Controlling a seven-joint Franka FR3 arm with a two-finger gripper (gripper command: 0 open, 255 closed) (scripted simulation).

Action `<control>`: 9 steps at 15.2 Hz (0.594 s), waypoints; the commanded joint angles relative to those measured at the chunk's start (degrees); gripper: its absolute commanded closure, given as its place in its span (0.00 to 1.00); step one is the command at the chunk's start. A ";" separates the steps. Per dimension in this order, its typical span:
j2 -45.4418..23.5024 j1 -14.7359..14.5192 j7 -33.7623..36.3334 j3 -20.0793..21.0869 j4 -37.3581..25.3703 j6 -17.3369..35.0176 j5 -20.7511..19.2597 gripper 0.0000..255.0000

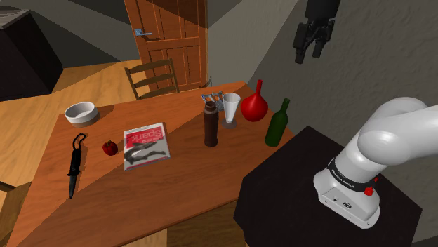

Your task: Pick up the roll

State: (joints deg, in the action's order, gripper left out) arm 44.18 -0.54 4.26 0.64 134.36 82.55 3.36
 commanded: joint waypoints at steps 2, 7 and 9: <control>-1.00 -0.07 1.02 0.90 0.73 1.90 0.32 0.00; -7.36 -0.28 6.14 5.32 3.09 11.42 1.39 0.00; -10.50 -0.29 8.25 7.01 3.42 15.17 1.50 0.00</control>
State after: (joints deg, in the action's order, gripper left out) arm 35.15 -0.76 11.25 6.65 137.37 95.57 4.70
